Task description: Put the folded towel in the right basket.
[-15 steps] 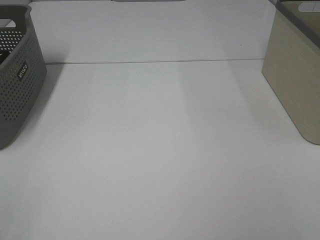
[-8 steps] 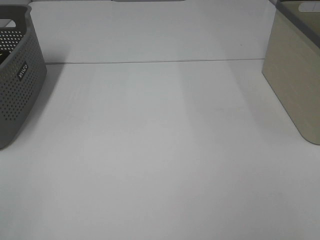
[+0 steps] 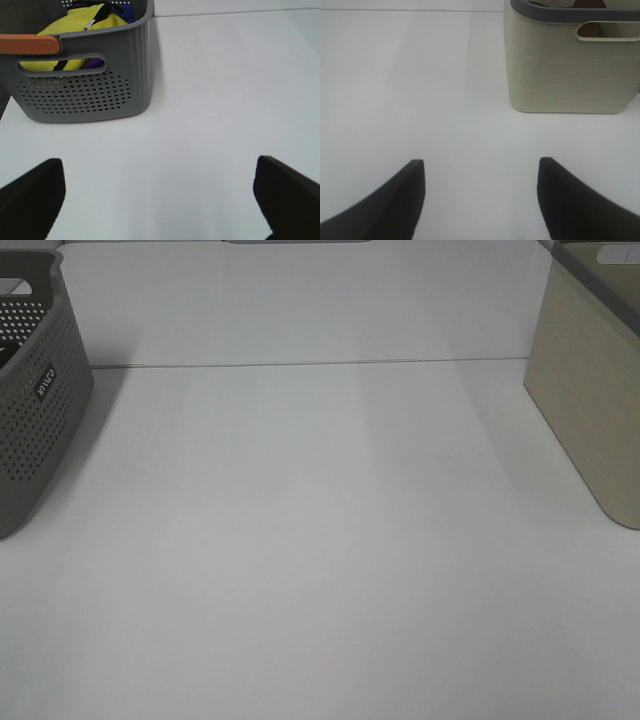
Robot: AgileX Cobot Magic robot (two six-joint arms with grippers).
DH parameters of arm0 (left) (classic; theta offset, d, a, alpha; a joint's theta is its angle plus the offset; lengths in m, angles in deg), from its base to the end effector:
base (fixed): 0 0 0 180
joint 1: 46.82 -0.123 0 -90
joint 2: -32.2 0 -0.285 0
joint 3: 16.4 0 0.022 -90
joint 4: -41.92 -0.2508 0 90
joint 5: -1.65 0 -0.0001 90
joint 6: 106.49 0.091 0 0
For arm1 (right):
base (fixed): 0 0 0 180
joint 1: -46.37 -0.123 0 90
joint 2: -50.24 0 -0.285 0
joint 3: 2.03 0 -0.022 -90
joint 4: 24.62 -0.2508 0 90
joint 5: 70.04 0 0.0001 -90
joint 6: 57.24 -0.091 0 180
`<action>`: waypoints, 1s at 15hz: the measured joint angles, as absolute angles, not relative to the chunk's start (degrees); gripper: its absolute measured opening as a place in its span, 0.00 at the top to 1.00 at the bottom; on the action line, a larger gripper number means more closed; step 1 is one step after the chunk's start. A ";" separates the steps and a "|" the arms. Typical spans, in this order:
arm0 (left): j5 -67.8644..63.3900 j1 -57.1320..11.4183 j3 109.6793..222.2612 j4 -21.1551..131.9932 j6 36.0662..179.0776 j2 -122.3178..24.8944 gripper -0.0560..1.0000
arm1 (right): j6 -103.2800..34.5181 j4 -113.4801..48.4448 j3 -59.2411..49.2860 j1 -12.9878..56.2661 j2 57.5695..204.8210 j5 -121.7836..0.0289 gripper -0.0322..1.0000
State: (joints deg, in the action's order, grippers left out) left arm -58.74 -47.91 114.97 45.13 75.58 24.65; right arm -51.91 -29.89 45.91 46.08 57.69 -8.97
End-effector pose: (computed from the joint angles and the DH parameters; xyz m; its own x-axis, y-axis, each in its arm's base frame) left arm -0.0051 -0.0045 0.2776 -0.4464 -0.0001 -0.8948 0.0283 0.9995 -0.0142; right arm -0.0075 0.0073 0.2802 -0.4397 -0.0505 -0.8967 -0.0985 0.9951 -0.0077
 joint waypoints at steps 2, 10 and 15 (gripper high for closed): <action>-58.74 -47.91 114.97 45.13 75.58 24.65 0.03 | -51.91 -29.89 45.91 46.08 57.69 -8.97 0.37; -58.74 -47.91 114.97 45.13 75.58 24.65 0.03 | -51.91 -29.89 45.91 46.08 57.69 -8.97 0.37; -58.74 -47.91 114.97 45.13 75.58 24.65 0.03 | -51.91 -29.95 45.91 46.08 57.69 -8.97 0.37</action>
State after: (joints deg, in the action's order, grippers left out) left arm -58.74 -47.91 114.97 45.13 75.58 24.65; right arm -51.91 -29.95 45.91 46.08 57.69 -8.97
